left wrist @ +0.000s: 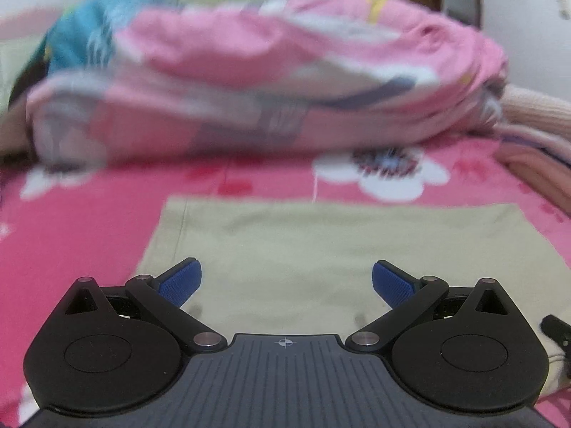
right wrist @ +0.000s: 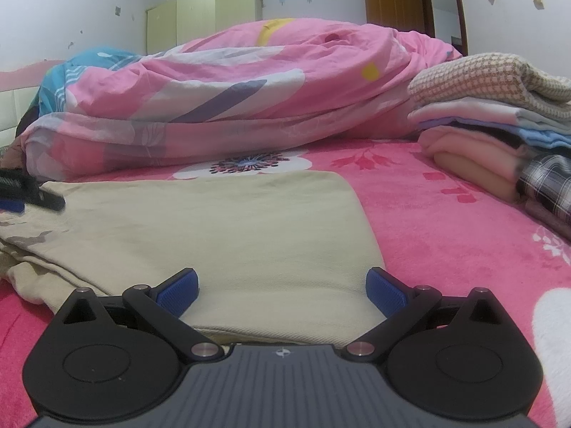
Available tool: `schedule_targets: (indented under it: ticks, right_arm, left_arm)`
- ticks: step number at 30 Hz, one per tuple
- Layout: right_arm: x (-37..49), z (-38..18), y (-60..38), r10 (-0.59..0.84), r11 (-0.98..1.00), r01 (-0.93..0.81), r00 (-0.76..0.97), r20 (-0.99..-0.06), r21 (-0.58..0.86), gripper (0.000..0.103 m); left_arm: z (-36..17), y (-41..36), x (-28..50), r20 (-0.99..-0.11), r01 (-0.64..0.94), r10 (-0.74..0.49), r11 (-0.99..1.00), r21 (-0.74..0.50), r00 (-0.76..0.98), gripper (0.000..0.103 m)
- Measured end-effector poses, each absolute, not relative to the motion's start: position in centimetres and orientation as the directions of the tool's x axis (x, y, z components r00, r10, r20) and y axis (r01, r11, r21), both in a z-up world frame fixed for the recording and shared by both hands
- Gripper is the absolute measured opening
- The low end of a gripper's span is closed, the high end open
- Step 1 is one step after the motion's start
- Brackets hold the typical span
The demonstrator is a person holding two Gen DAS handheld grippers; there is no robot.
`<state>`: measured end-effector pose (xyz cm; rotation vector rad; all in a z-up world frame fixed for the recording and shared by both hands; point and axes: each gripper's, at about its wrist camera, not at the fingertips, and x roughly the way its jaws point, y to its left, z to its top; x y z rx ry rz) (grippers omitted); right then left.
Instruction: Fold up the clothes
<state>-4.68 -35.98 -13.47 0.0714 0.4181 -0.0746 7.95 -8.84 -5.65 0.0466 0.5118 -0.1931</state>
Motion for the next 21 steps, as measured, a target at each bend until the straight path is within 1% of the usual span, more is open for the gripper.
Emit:
schedule_targets:
  ticks: [2, 6, 10, 13, 16, 21]
  right_arm:
    - [-4.7, -13.5, -36.0, -0.058, 0.995, 0.087, 0.911, -0.408, 0.054, 0.102]
    - [-4.7, -13.5, -36.0, -0.058, 0.995, 0.088, 0.911, -0.407, 0.054, 0.102]
    - [-4.7, -13.5, -35.9, -0.059, 0.995, 0.088, 0.911, -0.407, 0.053, 0.102]
    - [-4.7, -13.5, -35.9, -0.060, 0.995, 0.088, 0.911, -0.407, 0.051, 0.102]
    - [-4.7, -13.5, -35.9, -0.060, 0.995, 0.088, 0.911, -0.407, 0.051, 0.102]
    - [-4.7, -13.5, -35.9, -0.061, 0.995, 0.089, 0.911, -0.408, 0.050, 0.102]
  left_arm:
    - [-5.5, -9.7, 8.4, -0.486, 0.224, -0.186, 0.974, 0.020, 0.854, 0.103]
    - [-6.2, -11.4, 9.6, -0.512, 0.281, -0.219, 0.959, 0.045, 0.831, 0.103]
    - [-8.4, -12.5, 10.1, -0.563, 0.308, -0.205, 0.947, 0.093, 0.800, 0.103]
    - [-9.3, -11.9, 9.8, -0.554, 0.309, -0.222, 0.949, 0.068, 0.803, 0.103]
    - [-9.3, -11.7, 10.1, -0.562, 0.311, -0.236, 0.949, 0.041, 0.793, 0.103]
    - [-9.4, -11.8, 9.9, -0.555, 0.309, -0.235, 0.950, 0.043, 0.798, 0.103]
